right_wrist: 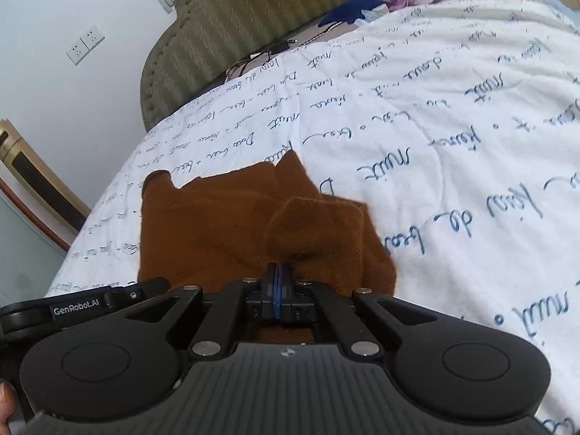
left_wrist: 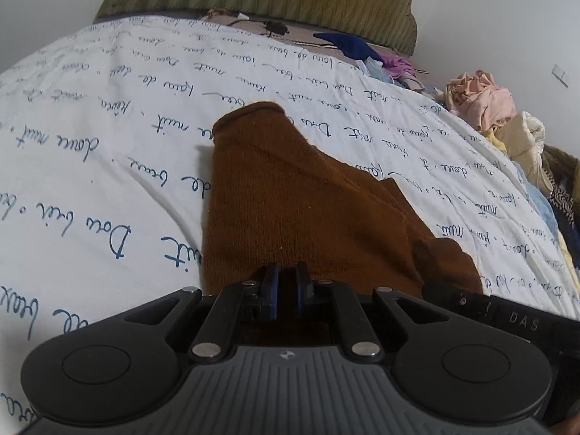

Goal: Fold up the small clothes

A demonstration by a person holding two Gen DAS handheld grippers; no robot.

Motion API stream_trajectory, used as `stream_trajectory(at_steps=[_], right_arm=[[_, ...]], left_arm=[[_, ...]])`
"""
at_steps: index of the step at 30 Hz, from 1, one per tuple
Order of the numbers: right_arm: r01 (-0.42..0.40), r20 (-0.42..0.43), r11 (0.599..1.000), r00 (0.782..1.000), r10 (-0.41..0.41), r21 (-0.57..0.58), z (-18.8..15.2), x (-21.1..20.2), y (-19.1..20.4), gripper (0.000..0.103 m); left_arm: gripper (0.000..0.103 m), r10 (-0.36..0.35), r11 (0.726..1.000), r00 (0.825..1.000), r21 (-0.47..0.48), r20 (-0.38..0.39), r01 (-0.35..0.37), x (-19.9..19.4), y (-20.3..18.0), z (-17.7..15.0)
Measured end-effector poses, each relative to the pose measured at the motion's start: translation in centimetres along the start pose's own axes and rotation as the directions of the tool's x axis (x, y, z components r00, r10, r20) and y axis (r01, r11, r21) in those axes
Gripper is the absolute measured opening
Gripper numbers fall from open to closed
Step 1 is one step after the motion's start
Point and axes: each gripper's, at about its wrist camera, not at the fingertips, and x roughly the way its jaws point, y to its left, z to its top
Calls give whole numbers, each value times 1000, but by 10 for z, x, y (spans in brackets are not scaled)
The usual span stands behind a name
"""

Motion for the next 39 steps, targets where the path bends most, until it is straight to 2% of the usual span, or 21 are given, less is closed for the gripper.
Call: stream_trajectory(at_steps=[3, 5, 6, 7, 10, 12, 13, 15, 18, 21, 23, 24, 25, 27, 30, 32, 35, 37, 39], right_arm=[[-35, 16, 999, 999, 35, -2, -1, -18, 6, 0], [-47, 62, 997, 997, 51, -60, -6, -43, 17, 10], [-48, 83, 994, 995, 56, -100, -11, -59, 23, 21], [-51, 96, 989, 993, 65, -140, -14, -71, 29, 22], [-84, 82, 960, 991, 109, -266, -34, -98, 50, 22], [-70, 47, 939, 995, 91, -338, -49, -101, 60, 22], [-42, 21, 935, 998, 53, -353, -56, -94, 62, 20], [20, -32, 940, 999, -33, -341, -68, -73, 51, 9], [-21, -24, 966, 1000, 16, -258, -69, -68, 32, 6], [-29, -53, 974, 998, 18, -225, -58, -71, 30, 4], [-75, -29, 976, 997, 71, -204, -50, -86, 32, 13], [-109, -11, 978, 994, 109, -179, -45, -93, 31, 25], [-131, 5, 979, 991, 134, -153, -39, -100, 28, 43], [-123, 47, 985, 990, 130, -123, -27, -107, 23, 65], [-67, 85, 987, 993, 80, -148, -19, -107, 20, 63], [-92, 66, 984, 993, 103, -151, -25, -102, 23, 63], [-39, 35, 980, 998, 47, -193, -39, -81, 30, 63], [23, -6, 982, 1000, -25, -189, -49, -64, 30, 63], [40, 19, 973, 999, -37, -229, -57, -61, 31, 62]], left_arm=[[9, 1, 1000, 1000, 10, 25, -1, -15, 1, -2], [9, 8, 1000, 999, 22, 48, -9, -31, 0, -6], [9, -4, 1000, 998, 31, 61, 2, -40, 0, -10], [9, -12, 999, 997, 45, 74, 9, -50, -1, -16], [9, -8, 996, 994, 92, 107, -2, -71, -9, -38], [9, 21, 990, 992, 137, 124, -38, -77, -16, -52], [9, 33, 985, 992, 162, 118, -52, -75, -19, -58], [9, 46, 979, 994, 191, 102, -65, -67, -22, -68], [9, 46, 977, 991, 200, 124, -70, -64, -19, -75], [9, 6, 989, 996, 146, 86, -18, -70, -8, -65], [10, -41, 993, 996, 111, 85, 31, -77, 3, -57], [10, -53, 994, 995, 100, 80, 45, -79, 10, -52], [10, -55, 994, 996, 94, 71, 49, -79, 16, -49], [10, -55, 995, 997, 84, 54, 50, -79, 25, -44], [10, -28, 994, 997, 104, 70, 20, -84, 26, -45], [10, 17, 989, 998, 146, 67, -26, -80, 17, -49], [10, 76, 978, 995, 187, 70, -88, -71, 3, -57], [10, 102, 971, 991, 207, 84, -118, -69, -3, -61], [10, 125, 968, 988, 209, 91, -141, -68, -7, -63]])
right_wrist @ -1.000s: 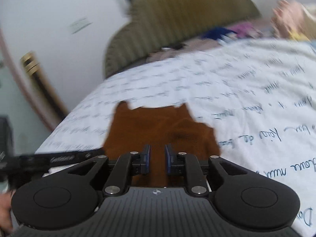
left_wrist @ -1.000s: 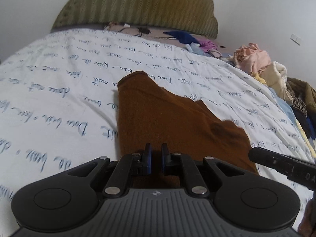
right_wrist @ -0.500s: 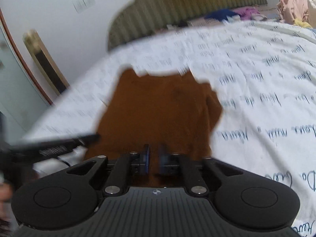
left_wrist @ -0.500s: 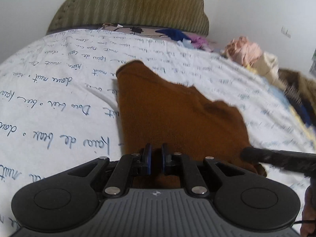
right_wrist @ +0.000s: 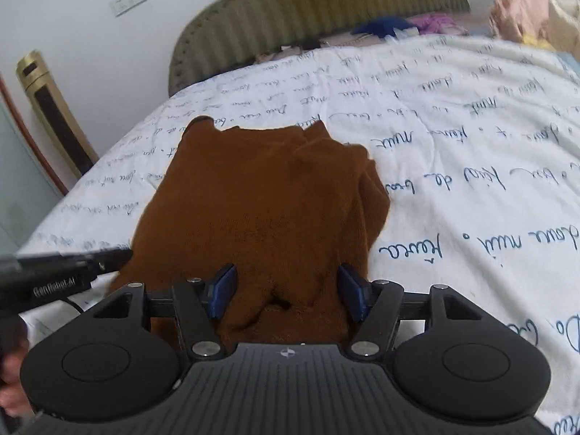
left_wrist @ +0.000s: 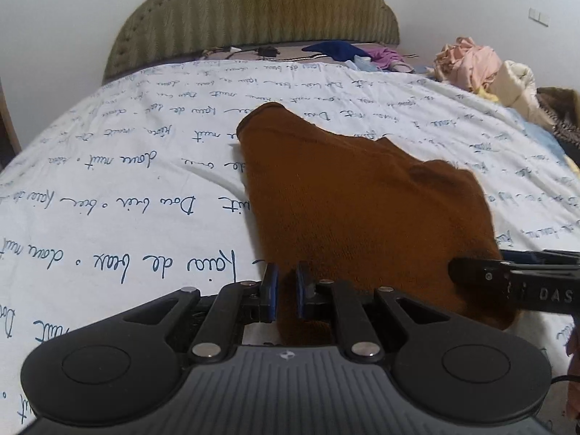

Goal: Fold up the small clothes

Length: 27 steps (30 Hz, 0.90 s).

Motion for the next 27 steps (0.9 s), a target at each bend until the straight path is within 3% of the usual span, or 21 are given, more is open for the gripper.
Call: stream_trajectory(at_steps=[3, 8, 10, 12, 17, 18, 20, 22, 27], right_arm=[[17, 8, 1000, 1000, -17, 7, 3, -6, 5, 63], [45, 117, 999, 992, -43, -15, -2, -40, 19, 63], [50, 143, 999, 989, -46, -22, -8, -52, 25, 68], [49, 147, 999, 988, -46, -19, -15, -60, 31, 73], [65, 149, 998, 987, -67, 20, -28, -71, 36, 75], [61, 151, 998, 986, -65, 31, -30, -72, 36, 76], [71, 163, 996, 984, -78, 48, -32, -75, 37, 76], [79, 164, 996, 983, -85, 41, -31, -73, 38, 76], [105, 171, 994, 979, -109, 32, -1, -56, 29, 76]], left_arm=[[10, 28, 1000, 1000, -6, -1, -28, -1, -3, 0], [10, 42, 999, 999, -24, 8, -42, -15, -4, -3], [11, 50, 998, 999, -24, 14, -50, -23, -5, -6], [12, 45, 999, 999, -29, 21, -45, -31, -5, -8], [14, 60, 998, 997, -27, 43, -59, -50, -6, -15], [17, 65, 998, 997, -28, 47, -63, -53, -6, -17], [45, 67, 997, 996, -36, 57, -65, -57, -4, -19], [60, 86, 995, 993, -47, 85, -82, -59, -2, -20], [60, 92, 994, 994, -72, 56, -88, -48, 6, -18]])
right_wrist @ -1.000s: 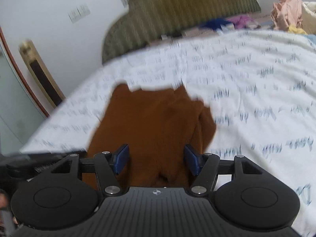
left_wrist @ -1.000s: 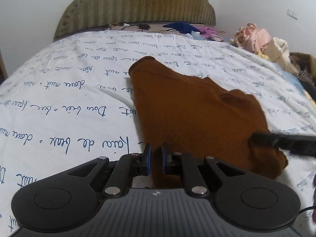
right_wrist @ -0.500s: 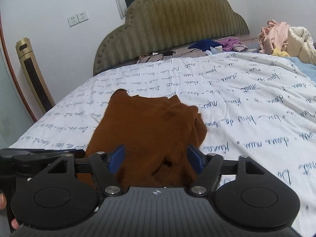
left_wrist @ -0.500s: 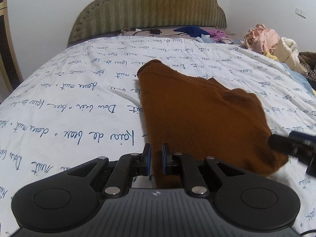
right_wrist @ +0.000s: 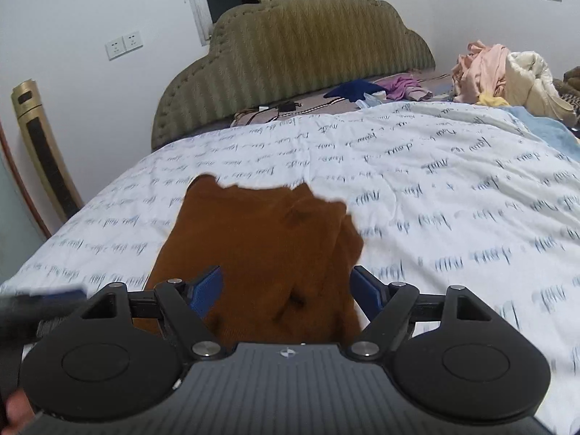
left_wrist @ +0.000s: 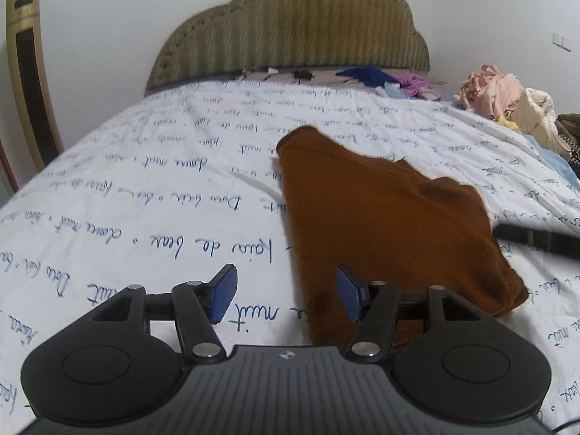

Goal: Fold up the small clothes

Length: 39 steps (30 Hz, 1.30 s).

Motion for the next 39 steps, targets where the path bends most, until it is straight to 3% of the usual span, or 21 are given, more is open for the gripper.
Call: stream_trajectory(at_steps=[2, 4, 7, 9, 11, 14, 18, 22, 24, 26, 27, 30, 33, 35, 39], right_arm=[[-16, -26, 998, 1000, 17, 53, 20, 23, -14, 79], [-37, -115, 995, 992, 49, 98, 37, 53, -31, 84], [-86, -265, 969, 953, 149, 233, 41, 95, -60, 83], [-94, -314, 951, 931, 189, 293, 33, 108, -71, 84], [-126, -303, 939, 925, 227, 320, 24, 104, -74, 83], [-119, -297, 945, 931, 213, 303, 15, 83, -72, 83], [-175, -323, 911, 896, 305, 373, -2, 62, -77, 86], [-206, -306, 917, 898, 316, 343, -10, 59, -66, 87], [-226, -297, 910, 894, 336, 349, -10, 67, -60, 79], [-209, -284, 907, 903, 323, 367, -11, 70, -59, 58], [-204, -287, 898, 900, 329, 389, -12, 74, -60, 40], [-214, -262, 881, 901, 344, 422, -18, 72, -64, 37], [-217, -246, 873, 904, 348, 438, -22, 69, -65, 37], [-214, -248, 872, 904, 348, 440, -21, 71, -65, 37], [-205, -262, 884, 905, 335, 420, -17, 73, -61, 38]], left_arm=[[60, -3, 1000, 999, -11, -43, 2, 11, 3, -1], [60, -26, 999, 997, -39, -70, 23, 19, 8, -2], [60, -68, 996, 993, -63, -97, 62, 27, 15, -3], [61, -103, 992, 988, -80, -113, 94, 31, 18, -3], [61, -135, 988, 983, -96, -128, 123, 35, 20, -2], [62, -182, 978, 973, -129, -144, 164, 37, 24, 2], [64, -225, 968, 961, -146, -161, 202, 38, 24, 4], [72, -269, 954, 946, -186, -180, 236, 44, 26, 6], [75, -282, 950, 940, -192, -193, 246, 50, 26, 7], [75, -289, 948, 937, -193, -196, 252, 54, 24, 8], [75, -293, 949, 937, -179, -190, 260, 54, 22, 8], [74, -284, 951, 936, -187, -207, 247, 59, 20, 8], [63, -315, 932, 925, -252, -211, 260, 65, 25, 10], [41, -379, 903, 900, -302, -218, 307, 68, 29, 11], [30, -439, 860, 867, -389, -237, 329, 78, 39, 14]])
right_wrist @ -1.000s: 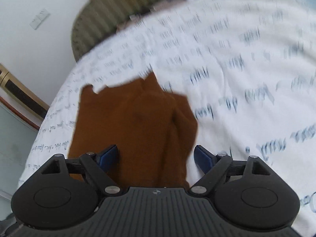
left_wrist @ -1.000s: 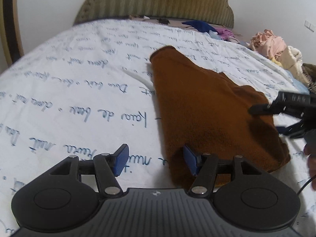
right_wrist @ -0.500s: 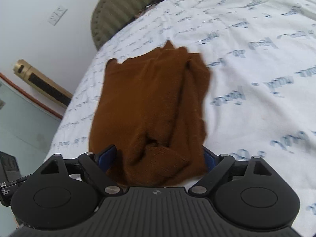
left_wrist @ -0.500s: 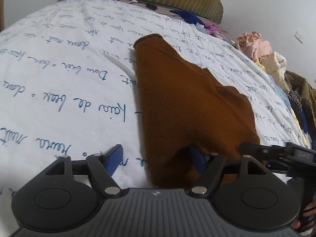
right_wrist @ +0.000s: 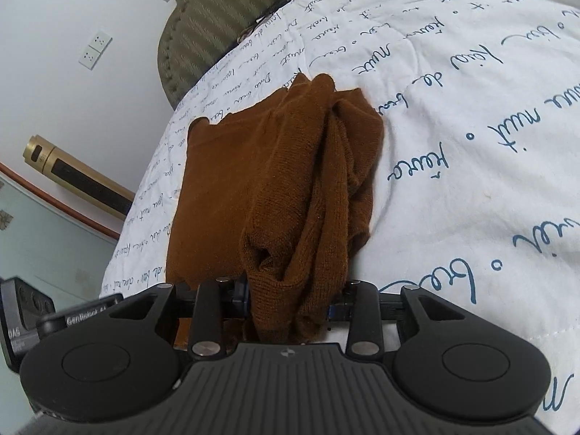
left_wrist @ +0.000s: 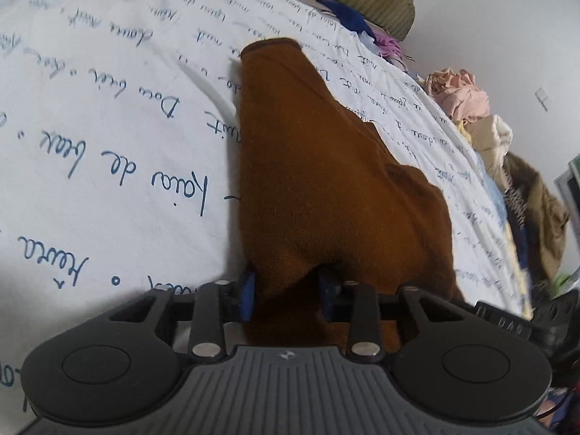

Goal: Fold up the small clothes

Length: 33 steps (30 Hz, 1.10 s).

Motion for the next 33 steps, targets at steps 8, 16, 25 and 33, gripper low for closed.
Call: stream_trajectory(at_steps=[8, 16, 25, 33], right_arm=[[-59, 16, 998, 998, 58, 30, -5, -7, -4, 34], [-183, 31, 978, 983, 180, 105, -21, -28, 5, 29], [-189, -52, 971, 979, 198, 147, -79, -67, 6, 29], [-3, 72, 1000, 997, 5, -31, -69, -103, 21, 50]], left_arm=[[16, -71, 994, 997, -79, 14, 72, -8, 16, -1], [15, -142, 984, 990, -101, 19, 143, -36, 24, 3], [15, -122, 992, 992, -10, -37, 122, -74, 22, -49], [15, 28, 986, 992, 161, 126, -49, -111, 8, -57]])
